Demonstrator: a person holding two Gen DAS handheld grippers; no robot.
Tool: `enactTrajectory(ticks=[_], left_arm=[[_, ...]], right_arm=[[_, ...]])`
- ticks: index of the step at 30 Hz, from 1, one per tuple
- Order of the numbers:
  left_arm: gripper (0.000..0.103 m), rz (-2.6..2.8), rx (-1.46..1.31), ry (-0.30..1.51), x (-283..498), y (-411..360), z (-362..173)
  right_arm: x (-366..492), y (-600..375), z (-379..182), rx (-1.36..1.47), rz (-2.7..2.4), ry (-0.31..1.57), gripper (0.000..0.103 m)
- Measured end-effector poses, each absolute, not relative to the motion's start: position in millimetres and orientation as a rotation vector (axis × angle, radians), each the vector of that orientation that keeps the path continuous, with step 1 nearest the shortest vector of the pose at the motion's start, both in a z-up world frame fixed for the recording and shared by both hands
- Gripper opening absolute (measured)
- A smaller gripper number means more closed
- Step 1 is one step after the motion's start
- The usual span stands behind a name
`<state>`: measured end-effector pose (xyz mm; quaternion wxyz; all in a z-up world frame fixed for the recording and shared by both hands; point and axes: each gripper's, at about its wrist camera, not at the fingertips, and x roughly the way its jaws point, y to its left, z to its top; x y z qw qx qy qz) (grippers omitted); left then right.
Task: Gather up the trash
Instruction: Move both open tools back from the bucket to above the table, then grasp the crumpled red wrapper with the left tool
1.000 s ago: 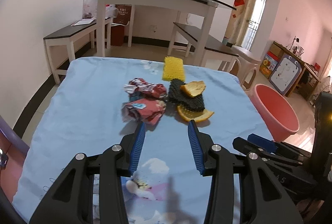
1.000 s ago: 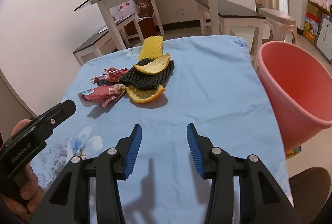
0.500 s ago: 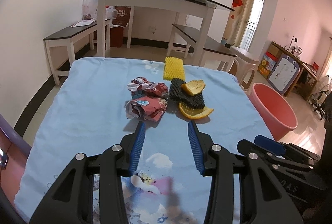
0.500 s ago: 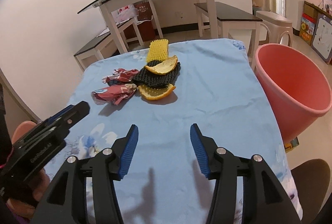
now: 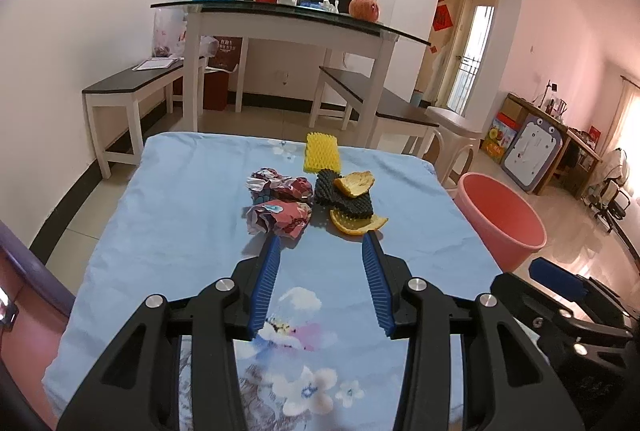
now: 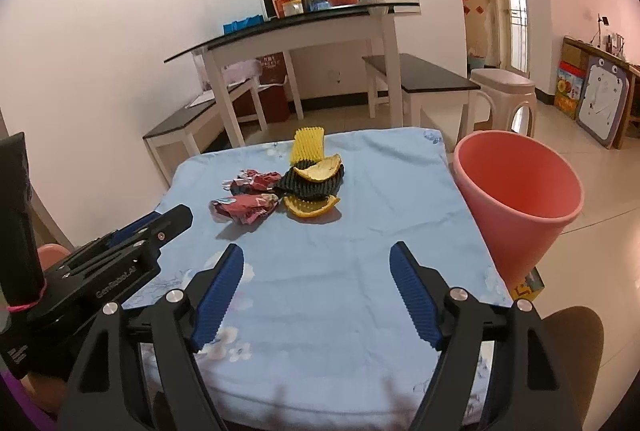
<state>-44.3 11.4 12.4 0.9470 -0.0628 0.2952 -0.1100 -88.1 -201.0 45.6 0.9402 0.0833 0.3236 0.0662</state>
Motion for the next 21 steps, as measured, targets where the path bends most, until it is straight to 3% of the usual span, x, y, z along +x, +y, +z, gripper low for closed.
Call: enactTrajectory(ticks=[12, 21], left_arm=[[0.043, -0.196, -0.138, 0.581, -85.6, 12.2, 16.9], [0.043, -0.148, -0.187, 0.568, -81.8, 26.6, 19.7]], right_arm=[[-116.2, -214.5, 55.4, 0.183, 0.105, 0.649, 0.074], [-100.4, -220.3, 53.2, 0.174, 0.13, 0.654, 0.066]])
